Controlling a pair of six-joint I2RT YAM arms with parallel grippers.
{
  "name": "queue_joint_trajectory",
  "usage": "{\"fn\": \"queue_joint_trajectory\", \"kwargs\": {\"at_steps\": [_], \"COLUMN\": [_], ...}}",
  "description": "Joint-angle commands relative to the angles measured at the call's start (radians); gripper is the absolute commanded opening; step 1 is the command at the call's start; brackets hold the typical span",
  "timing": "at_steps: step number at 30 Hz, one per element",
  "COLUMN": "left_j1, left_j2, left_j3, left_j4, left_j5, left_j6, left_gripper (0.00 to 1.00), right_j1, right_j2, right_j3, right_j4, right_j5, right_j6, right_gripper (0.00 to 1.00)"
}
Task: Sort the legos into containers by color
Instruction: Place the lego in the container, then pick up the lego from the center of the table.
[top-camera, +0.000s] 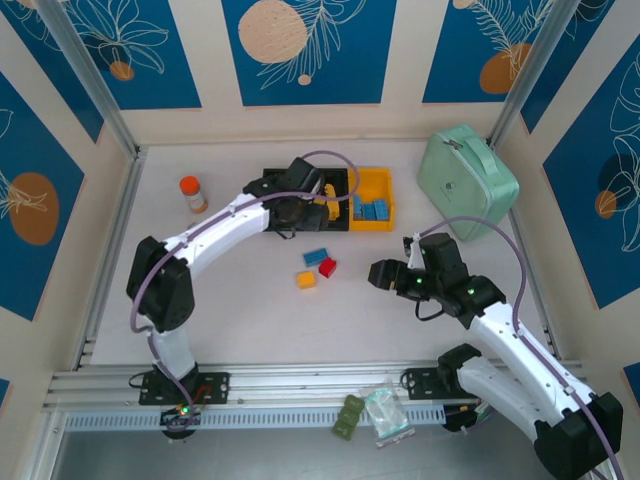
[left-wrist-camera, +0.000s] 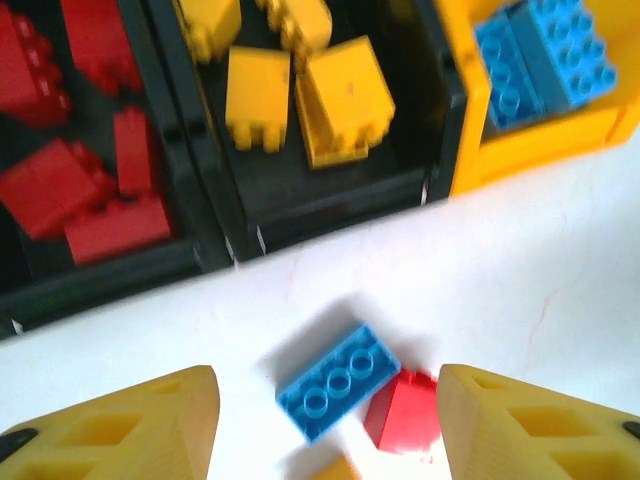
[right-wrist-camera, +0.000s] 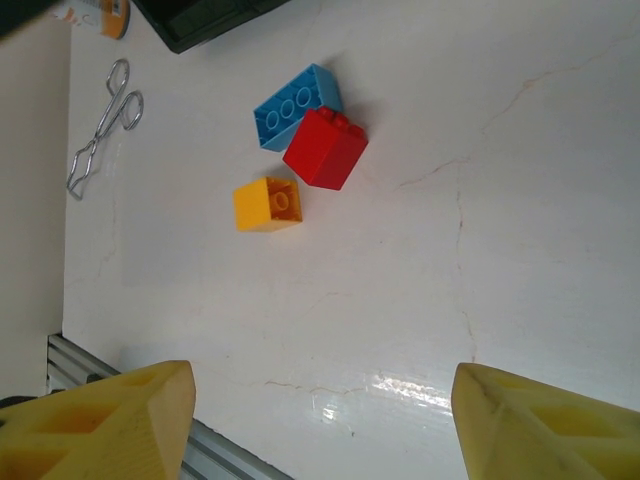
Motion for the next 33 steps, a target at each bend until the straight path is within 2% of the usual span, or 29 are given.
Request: {"fn": "queue_joint_trajectory", "kwargs": {"at_steps": [1, 9, 12, 22, 27, 33], "left_j1": [-0.006, -0.057, -0.069, -0.094, -0.101, -0.106], "left_j2": [-0.056, -0.098, -0.089, -0.013, 0.021, 0.021], "left_j3": [-0.11, -0.3, -0.325, -0.355, -0.37, -0.375], "left_j4": [0.034, 0.102, 0.102, 0.113, 0.116, 0.097], "left_j5": [0.077, 0.096, 0.088, 0.069, 0.064, 0.044], "left_j6": [-0.085, -0.21, -0.241, -0.312, -0.326, -0.325], "left_gripper": [0.59, 0.66, 0.7, 0.72, 0.66, 0.48], "right_j1": [0.024, 0.117, 0.143, 0.151, 0.15, 0.149], "right_j2": [-0.01, 0.013, 0.019, 0.027, 0.032, 0.034], "right_j3": [0.014, 0.015, 0.013, -0.019, -0.029, -0.042], "right_j4": [0.005, 0.007, -0.001, 0.035, 0.036, 0.052], "right_j5": [-0.031, 0.023, 0.046, 0.061, 0.077, 0.079], "right_j6": [-0.025, -0.041, -0.04, -0.012, -0.008, 0.004], "right_gripper": [0.7, 0.72, 0.72, 0.71, 0.71, 0.71]}}
